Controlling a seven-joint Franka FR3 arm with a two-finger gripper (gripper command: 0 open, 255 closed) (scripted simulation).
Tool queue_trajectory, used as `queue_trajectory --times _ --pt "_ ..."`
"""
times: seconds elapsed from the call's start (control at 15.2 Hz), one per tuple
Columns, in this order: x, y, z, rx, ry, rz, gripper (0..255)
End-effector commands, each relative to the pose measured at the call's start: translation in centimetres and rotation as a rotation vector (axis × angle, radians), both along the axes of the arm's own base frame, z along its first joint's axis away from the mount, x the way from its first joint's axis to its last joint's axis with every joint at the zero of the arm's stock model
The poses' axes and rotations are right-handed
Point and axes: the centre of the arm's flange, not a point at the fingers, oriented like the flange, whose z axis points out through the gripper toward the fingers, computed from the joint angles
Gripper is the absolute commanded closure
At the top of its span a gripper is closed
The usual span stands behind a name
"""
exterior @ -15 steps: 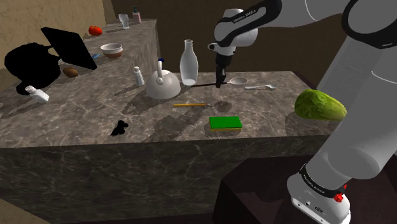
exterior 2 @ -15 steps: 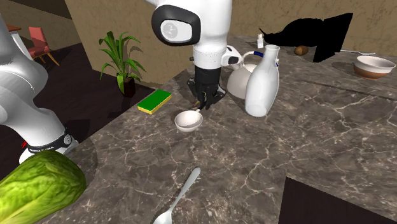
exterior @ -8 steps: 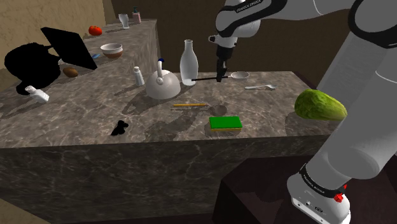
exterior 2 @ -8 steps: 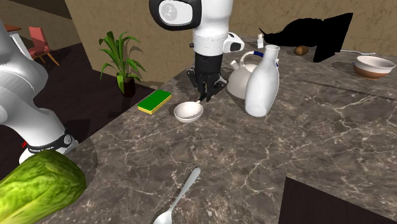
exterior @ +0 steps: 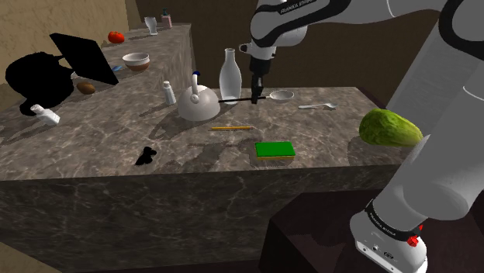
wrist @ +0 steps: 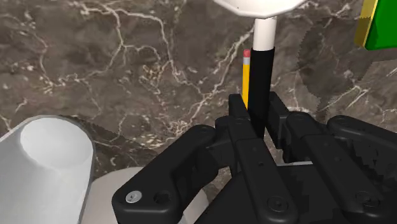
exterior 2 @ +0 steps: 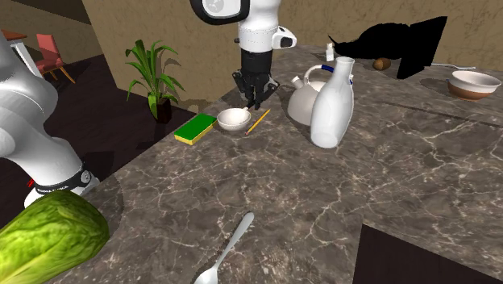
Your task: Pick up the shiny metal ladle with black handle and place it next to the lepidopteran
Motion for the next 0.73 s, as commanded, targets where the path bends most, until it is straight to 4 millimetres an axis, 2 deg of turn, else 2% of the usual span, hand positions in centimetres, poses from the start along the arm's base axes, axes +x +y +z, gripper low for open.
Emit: queue_trajectory --times 0.0,0.66 --pt "-0.2 2.5 0.0 0.000 0.000 -0.001 255" --pt "-1.5 15.6 0.0 0.000 0.000 -0.001 255"
